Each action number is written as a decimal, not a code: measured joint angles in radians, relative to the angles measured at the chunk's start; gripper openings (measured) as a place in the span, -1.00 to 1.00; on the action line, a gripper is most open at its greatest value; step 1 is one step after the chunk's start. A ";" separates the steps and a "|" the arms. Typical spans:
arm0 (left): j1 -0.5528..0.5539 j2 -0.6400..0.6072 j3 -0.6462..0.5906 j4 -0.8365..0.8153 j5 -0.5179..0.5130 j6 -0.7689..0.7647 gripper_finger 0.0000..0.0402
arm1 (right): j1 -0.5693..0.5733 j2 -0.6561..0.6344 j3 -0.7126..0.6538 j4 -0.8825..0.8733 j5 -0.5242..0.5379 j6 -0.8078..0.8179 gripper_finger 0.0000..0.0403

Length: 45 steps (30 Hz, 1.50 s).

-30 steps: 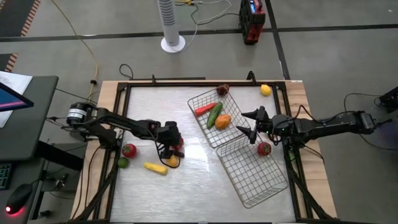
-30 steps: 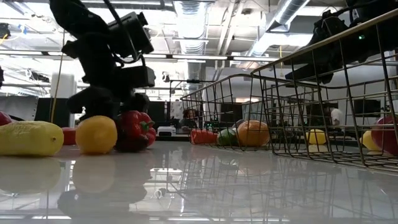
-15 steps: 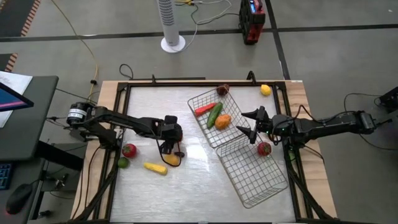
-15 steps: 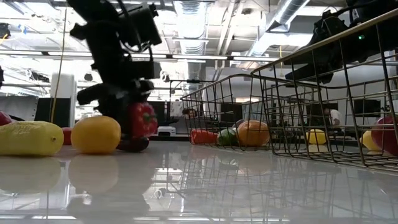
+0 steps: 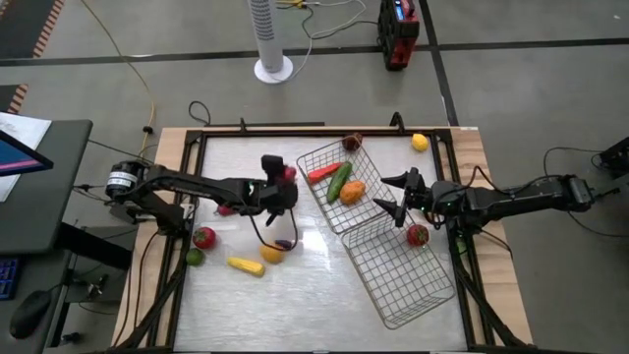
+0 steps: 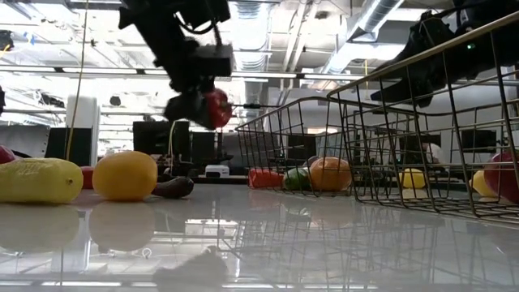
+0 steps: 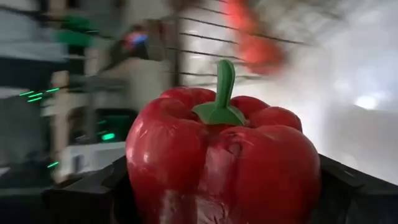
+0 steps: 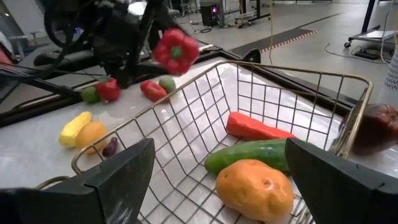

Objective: Sort produce into baskets
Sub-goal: Put the bell pepper into the left wire basket, then put the chili pepper into the left wire basket

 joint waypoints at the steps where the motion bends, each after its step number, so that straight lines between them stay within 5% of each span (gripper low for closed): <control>1: 0.007 0.000 0.000 0.047 -0.006 0.008 0.44 | 0.000 0.000 0.000 0.003 -0.006 0.000 0.91; 4: 0.035 0.000 0.000 0.173 0.066 0.014 0.44 | 0.005 0.000 0.000 0.006 -0.015 0.002 0.91; 11: 0.136 0.011 0.002 0.402 0.411 -0.038 0.44 | 0.008 0.007 0.001 0.021 -0.015 0.002 0.91; 19: 0.222 0.011 0.001 0.496 0.663 -0.191 0.50 | 0.008 0.007 0.001 0.018 -0.017 0.007 0.91; 34: 0.262 0.010 0.001 0.556 0.751 -0.251 0.98 | 0.008 0.007 0.001 0.006 -0.017 0.018 0.91; 45: 0.250 -0.121 -0.013 0.123 0.690 -0.314 0.81 | 0.008 -0.055 0.001 -0.072 -0.016 0.020 0.91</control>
